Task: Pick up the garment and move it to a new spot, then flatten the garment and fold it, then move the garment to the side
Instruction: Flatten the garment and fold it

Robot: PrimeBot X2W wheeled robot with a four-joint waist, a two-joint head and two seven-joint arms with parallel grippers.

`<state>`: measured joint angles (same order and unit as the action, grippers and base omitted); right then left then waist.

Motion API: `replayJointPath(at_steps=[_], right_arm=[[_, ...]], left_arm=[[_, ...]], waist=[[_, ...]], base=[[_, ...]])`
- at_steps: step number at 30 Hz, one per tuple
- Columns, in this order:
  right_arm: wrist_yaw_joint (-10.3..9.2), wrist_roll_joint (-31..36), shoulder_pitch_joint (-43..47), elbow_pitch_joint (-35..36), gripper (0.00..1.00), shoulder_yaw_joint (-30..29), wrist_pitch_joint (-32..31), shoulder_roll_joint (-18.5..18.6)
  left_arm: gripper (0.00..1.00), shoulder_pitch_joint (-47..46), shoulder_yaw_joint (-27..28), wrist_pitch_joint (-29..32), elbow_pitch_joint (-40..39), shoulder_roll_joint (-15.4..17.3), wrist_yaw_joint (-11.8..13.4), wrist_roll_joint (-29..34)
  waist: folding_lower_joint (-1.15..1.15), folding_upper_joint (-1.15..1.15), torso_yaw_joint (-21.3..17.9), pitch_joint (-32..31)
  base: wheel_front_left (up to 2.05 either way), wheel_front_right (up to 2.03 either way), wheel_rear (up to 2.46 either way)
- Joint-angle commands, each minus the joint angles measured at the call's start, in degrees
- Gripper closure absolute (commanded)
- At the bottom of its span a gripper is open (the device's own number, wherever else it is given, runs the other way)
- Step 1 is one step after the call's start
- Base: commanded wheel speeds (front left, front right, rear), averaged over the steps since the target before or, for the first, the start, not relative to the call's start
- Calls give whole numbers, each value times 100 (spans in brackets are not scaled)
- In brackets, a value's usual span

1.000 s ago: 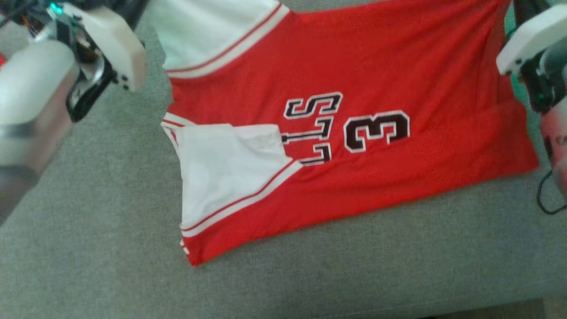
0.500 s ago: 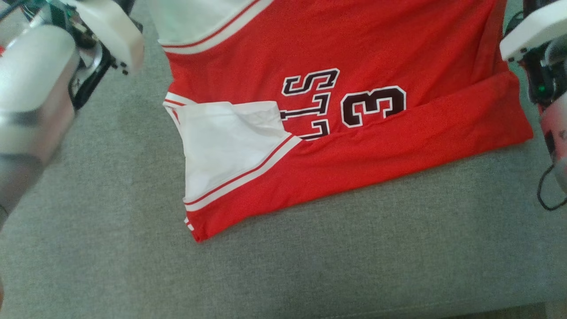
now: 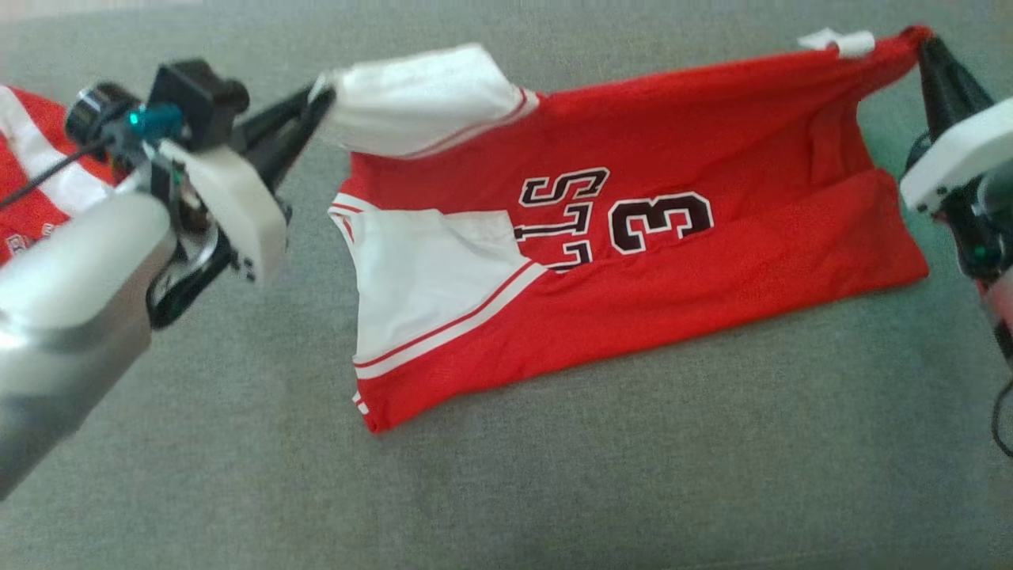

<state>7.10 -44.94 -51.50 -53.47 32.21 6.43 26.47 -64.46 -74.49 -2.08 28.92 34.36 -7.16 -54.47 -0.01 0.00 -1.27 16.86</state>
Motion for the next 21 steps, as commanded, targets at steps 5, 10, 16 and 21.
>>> replayJointPath(at_steps=[5,10,16,21], right_arm=[[39,-264,318,186,100,349,-352,409],[39,-583,568,313,100,612,-709,655],[39,-861,774,439,100,920,-1085,871],[39,-909,868,444,100,1232,-1400,987]], left_arm=[[100,163,172,350,-756,593,-24,-109],[100,545,147,758,-1362,845,-19,-183],[100,888,132,1178,-1896,1082,-21,-284],[100,1099,126,1424,-2227,1188,-24,-340]], waist=[[1,0,43,-254],[1,0,81,-383],[1,0,106,-467],[1,0,113,-491]], base=[[0,0,0],[0,0,0],[0,0,0],[0,0,0]])
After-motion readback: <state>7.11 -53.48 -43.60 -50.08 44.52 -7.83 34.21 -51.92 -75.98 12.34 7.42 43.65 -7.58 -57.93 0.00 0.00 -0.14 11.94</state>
